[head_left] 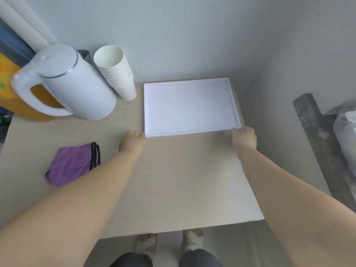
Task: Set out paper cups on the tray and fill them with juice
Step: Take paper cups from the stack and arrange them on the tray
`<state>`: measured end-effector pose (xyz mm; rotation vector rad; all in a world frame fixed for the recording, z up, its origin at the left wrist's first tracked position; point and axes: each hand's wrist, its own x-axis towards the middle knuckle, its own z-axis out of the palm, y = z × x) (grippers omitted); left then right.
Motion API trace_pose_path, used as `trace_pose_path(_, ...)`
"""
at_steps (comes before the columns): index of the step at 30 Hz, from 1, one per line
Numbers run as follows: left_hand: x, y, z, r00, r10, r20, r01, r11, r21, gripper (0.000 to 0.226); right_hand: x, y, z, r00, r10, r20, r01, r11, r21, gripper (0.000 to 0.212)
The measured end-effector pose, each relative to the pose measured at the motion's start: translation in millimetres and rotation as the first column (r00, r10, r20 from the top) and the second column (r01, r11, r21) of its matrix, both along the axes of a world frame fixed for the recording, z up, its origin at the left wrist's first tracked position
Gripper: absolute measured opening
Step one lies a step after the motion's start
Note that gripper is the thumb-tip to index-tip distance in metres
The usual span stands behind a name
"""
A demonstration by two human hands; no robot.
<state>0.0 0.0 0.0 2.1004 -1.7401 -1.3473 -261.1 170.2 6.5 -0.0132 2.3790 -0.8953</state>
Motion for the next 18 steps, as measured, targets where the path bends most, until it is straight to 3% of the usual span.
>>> trace_pose_path(4, -9, -10, -10, 0.999, -0.031, -0.042, 0.028, 0.997, -0.075, 0.048, -12, -9, -13, 0.993, 0.057, -0.107, -0.055, 0.998, 0.016, 0.051)
trace_pose_path(7, -17, -10, -13, 0.993, -0.114, -0.035, 0.107, 0.982, -0.155, 0.033, -19, -10, -18, 0.992, 0.018, -0.128, -0.018, 1.0, 0.001, 0.036)
trace_pose_path(11, -11, -8, -17, 0.996, -0.026, -0.088, 0.009, 0.983, -0.184, 0.038, -13, -4, -22, 0.978, -0.005, -0.207, 0.0, 1.0, -0.02, 0.01)
trace_pose_path(18, 53, 32, -10, 0.993, 0.021, -0.116, -0.04, 0.985, -0.167, 0.039, 47, 39, -18, 0.977, 0.011, -0.215, -0.028, 0.997, -0.076, 0.01)
